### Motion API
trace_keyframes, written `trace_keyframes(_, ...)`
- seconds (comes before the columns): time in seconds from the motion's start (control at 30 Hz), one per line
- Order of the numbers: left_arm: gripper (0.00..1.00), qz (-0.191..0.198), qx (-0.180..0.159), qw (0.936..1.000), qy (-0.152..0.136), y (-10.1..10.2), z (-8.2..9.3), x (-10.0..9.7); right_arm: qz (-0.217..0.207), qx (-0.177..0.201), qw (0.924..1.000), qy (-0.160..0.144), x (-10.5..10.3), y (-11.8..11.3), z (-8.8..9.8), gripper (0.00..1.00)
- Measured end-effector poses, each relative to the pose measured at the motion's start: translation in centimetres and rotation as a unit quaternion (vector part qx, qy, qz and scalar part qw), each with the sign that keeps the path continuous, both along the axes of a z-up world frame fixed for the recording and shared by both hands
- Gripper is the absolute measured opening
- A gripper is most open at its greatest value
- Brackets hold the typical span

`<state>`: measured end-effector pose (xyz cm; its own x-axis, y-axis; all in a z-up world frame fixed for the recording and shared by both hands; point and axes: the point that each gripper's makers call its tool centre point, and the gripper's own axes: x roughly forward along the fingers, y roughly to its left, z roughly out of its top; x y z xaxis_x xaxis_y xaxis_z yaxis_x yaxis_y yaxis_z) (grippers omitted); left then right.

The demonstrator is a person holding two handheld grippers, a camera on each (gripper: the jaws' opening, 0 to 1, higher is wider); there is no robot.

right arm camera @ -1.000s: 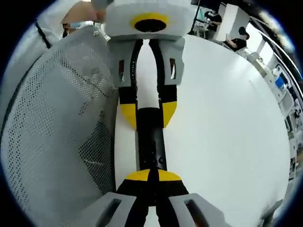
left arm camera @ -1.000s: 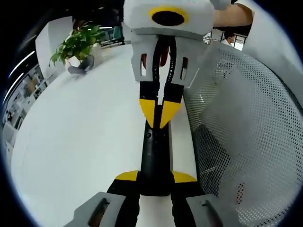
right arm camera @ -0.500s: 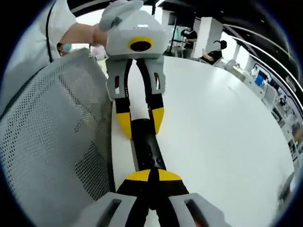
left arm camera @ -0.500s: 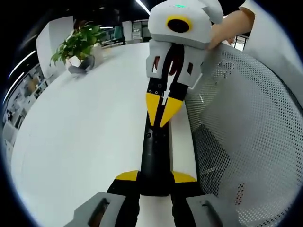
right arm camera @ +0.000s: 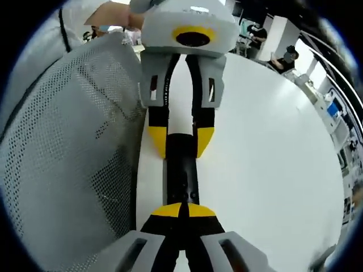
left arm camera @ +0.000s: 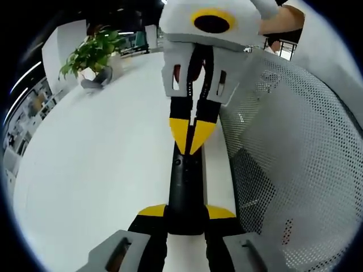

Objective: Press the specified remote control buttons in sequence, fully releasing each button before pressing the next.

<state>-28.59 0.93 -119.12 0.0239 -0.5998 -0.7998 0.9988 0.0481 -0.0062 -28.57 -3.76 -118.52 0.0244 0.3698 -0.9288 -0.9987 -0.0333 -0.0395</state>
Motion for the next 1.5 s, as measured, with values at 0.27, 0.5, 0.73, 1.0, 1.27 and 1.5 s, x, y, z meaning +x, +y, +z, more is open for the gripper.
trace_keyframes(0.27, 0.23, 0.003, -0.003, 1.0000, 0.002, 0.02, -0.03, 0.00, -0.031, 0.055, 0.9979, -0.018, 0.19, 0.00, 0.14, 0.00)
trace_keyframes(0.5, 0.23, 0.000, 0.008, 0.9999, 0.007, -0.04, -0.04, 0.03, -0.059, 0.092, 0.9939, -0.018, 0.10, 0.03, 0.27, 0.00)
trace_keyframes(0.73, 0.23, 0.005, 0.004, 1.0000, 0.004, 0.02, -0.06, 0.01, -0.038, 0.073, 0.9961, -0.032, -0.16, -0.10, 0.31, 0.00)
trace_keyframes(1.0, 0.23, 0.005, 0.008, 0.9999, 0.005, 0.01, -0.10, 0.06, -0.031, 0.051, 0.9980, -0.022, -0.01, -0.06, 0.12, 0.00)
trace_keyframes(1.27, 0.23, 0.003, 0.013, 0.9999, 0.003, -0.02, -0.13, 0.08, -0.029, 0.027, 0.9992, -0.010, -0.03, -0.20, 0.05, 0.00)
trace_keyframes(1.5, 0.23, 0.012, 0.013, 0.9998, 0.002, -0.11, -0.10, 0.00, -0.077, 0.070, 0.9932, 0.052, 0.11, -0.69, 0.32, 0.00)
